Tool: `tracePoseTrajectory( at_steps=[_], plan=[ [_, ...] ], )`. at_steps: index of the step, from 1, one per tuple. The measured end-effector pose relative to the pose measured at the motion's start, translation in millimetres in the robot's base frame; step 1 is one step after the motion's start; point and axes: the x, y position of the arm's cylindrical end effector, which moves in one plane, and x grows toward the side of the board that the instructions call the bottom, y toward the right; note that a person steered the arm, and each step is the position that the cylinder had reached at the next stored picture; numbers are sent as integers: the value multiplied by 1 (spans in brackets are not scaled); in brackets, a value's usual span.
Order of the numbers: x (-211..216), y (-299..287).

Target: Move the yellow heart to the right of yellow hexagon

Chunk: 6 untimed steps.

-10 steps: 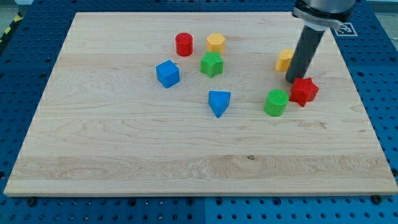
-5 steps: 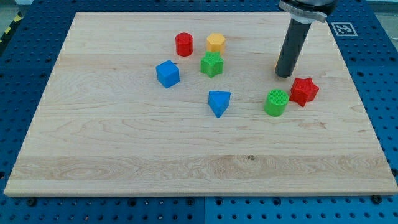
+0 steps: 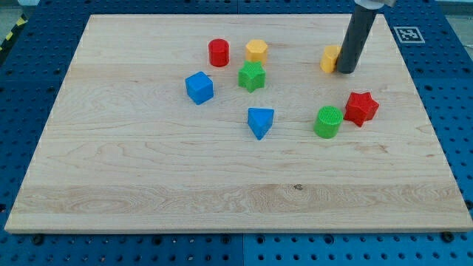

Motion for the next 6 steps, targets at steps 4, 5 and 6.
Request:
tracePoseTrajectory(
  at_steps=[4, 5, 6],
  plan=[
    [-34, 13],
    [-21, 5],
    [-23, -21]
  ],
)
